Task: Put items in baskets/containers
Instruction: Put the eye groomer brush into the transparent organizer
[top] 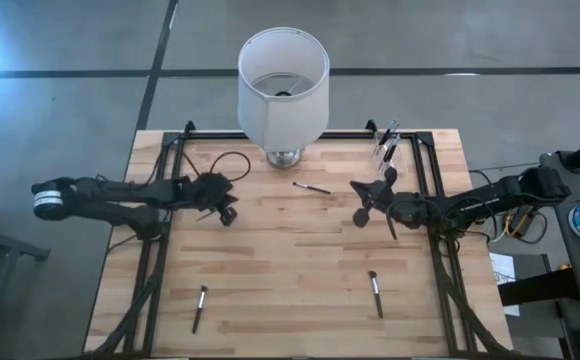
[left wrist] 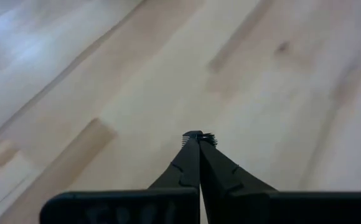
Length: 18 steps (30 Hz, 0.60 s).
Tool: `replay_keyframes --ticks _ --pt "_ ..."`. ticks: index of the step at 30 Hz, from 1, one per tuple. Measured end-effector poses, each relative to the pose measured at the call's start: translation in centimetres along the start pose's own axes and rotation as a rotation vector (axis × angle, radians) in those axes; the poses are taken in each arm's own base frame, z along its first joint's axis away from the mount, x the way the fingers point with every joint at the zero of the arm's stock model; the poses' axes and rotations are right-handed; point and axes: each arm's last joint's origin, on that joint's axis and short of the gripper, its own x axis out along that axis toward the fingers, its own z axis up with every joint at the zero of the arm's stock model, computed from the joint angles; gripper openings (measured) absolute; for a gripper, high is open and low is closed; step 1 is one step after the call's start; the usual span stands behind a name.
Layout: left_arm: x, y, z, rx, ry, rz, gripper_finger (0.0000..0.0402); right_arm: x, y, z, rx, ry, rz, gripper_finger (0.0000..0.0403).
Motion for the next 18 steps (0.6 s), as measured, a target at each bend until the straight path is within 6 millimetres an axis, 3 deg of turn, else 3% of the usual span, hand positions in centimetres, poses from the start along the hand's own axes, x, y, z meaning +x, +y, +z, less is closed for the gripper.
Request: replay_keyframes --ticks 10,18 --pt "-1.4 -4.8 1.8 0.035 -0.314 -0.288 0.0 -0.5 1.8 -1.6 0.02 -0.003 0.112 0.0008" --pt "-2.2 -7.8 2.2 0.082 -0.597 -0.5 0.0 0.5 3.9 -1.9 0.055 -0.221 0.421 0.0008"
